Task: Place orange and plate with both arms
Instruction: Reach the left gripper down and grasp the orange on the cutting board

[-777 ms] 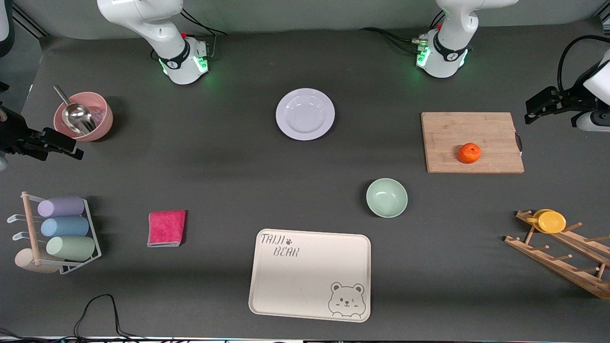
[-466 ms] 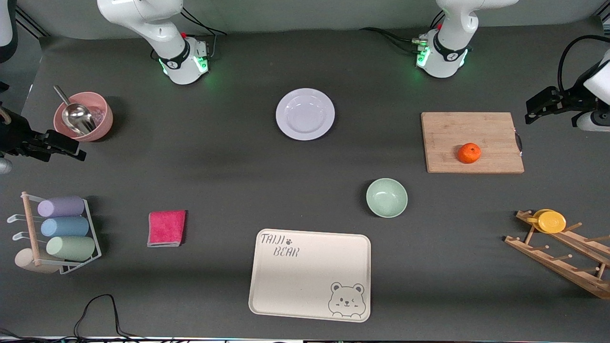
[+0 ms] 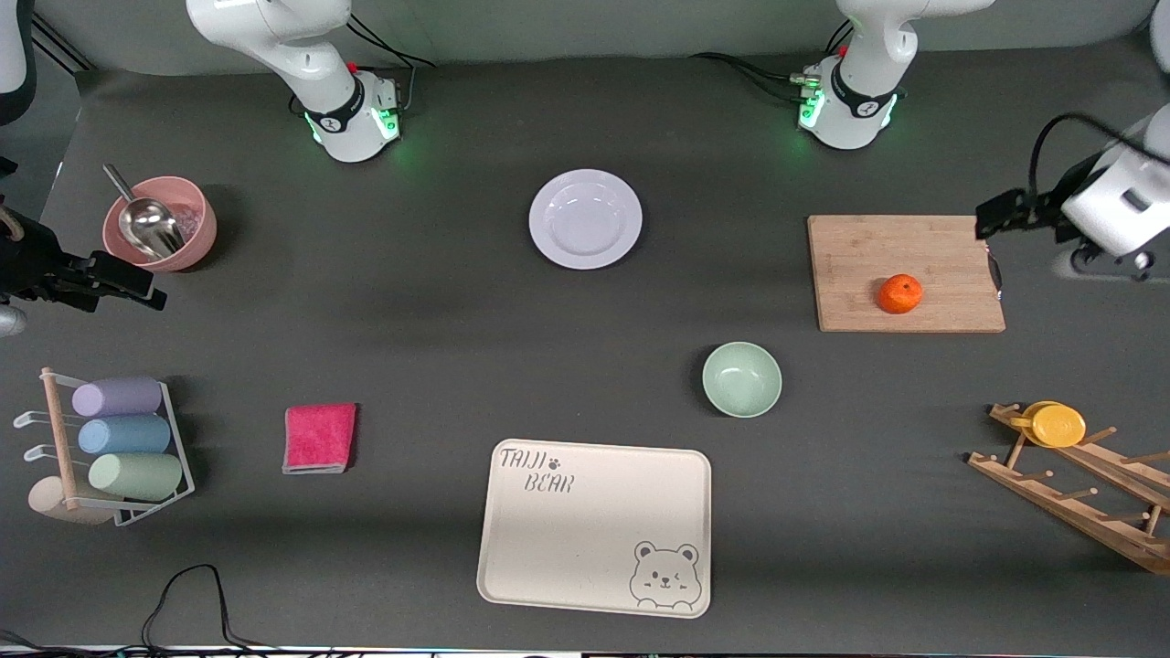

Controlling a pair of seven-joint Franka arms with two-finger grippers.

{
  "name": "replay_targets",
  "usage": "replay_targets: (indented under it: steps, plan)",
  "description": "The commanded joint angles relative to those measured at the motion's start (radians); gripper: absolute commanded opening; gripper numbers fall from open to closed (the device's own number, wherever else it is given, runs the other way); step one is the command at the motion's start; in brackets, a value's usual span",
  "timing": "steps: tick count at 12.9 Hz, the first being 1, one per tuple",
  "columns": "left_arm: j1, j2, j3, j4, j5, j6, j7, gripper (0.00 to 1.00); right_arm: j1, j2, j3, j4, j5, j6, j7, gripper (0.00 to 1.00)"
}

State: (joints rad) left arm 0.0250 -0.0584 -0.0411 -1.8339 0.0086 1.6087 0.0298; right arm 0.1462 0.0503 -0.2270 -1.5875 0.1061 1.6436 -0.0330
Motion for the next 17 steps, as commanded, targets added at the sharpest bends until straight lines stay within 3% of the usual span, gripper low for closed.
replay_targets:
  steps: [1, 3, 5, 7, 10, 13, 15, 16, 17]
  plan:
    - [0.003, -0.122, 0.004, -0.363, 0.011, 0.305, -0.031, 1.0, 0.004, -0.009, 0.008, 0.034, 0.003, -0.045, -0.008, 1.0]
    - [0.045, -0.126, 0.006, -0.552, 0.013, 0.562, -0.031, 1.0, 0.024, -0.007, 0.009, 0.044, 0.042, -0.053, 0.001, 1.0]
    - [0.052, -0.117, 0.006, -0.736, 0.011, 0.846, -0.031, 1.0, 0.047, 0.002, 0.008, 0.037, 0.142, -0.051, 0.011, 1.0]
    - [0.056, -0.051, 0.007, -0.858, 0.011, 1.098, -0.031, 1.0, 0.049, 0.019, 0.009, 0.034, 0.156, -0.033, 0.037, 1.0]
    - [0.085, 0.066, 0.007, -0.901, 0.011, 1.275, -0.024, 1.0, 0.076, 0.023, 0.009, 0.023, 0.164, -0.022, 0.039, 1.0]
    - [0.09, 0.153, 0.007, -0.91, 0.011, 1.378, -0.028, 1.0, 0.073, 0.04, 0.0, -0.017, 0.272, -0.001, 0.036, 1.0]
    - [0.09, 0.154, 0.006, -0.91, 0.011, 1.372, -0.039, 0.98, 0.072, 0.034, -0.005, -0.075, 0.303, 0.047, 0.033, 1.0]
    - [0.089, 0.152, 0.006, -0.91, 0.011, 1.37, -0.05, 0.87, 0.069, 0.033, -0.006, -0.101, 0.369, 0.054, 0.022, 1.0]
    - [0.089, 0.15, 0.006, -0.91, 0.011, 1.369, -0.05, 0.57, 0.069, 0.034, -0.018, -0.123, 0.448, 0.059, 0.022, 1.0]
